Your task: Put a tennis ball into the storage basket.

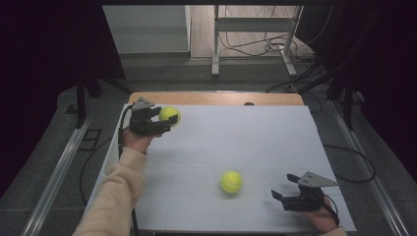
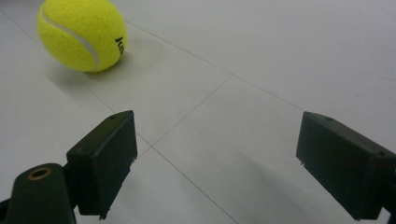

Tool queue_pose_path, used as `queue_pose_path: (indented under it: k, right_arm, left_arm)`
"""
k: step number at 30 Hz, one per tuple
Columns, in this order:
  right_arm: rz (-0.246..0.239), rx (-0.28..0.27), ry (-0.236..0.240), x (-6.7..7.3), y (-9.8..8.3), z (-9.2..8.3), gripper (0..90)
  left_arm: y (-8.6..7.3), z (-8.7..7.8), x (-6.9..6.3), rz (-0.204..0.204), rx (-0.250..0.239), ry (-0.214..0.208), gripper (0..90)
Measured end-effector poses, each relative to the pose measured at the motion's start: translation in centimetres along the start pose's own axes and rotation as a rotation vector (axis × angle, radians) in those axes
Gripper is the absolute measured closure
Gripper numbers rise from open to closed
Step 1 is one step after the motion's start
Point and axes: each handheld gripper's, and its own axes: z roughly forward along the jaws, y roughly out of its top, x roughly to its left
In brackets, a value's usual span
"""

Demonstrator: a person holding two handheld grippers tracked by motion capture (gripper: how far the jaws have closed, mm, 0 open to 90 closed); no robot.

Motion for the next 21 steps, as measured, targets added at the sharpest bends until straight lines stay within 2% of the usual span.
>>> queue_pose_path:
  k: [8, 21]
  right_arm:
    - [0.000, 0.000, 0.000, 0.0, 0.0, 0.0, 13.0]
    - [0.000, -0.001, 0.000, 0.0, 0.0, 0.0, 13.0]
  left_arm:
    - [0.1, -0.9, 0.8, -0.011, -0.014, 0.020, 27.9]
    - [-0.4, -1.6, 2.1, -0.029, -0.004, 0.053, 27.9]
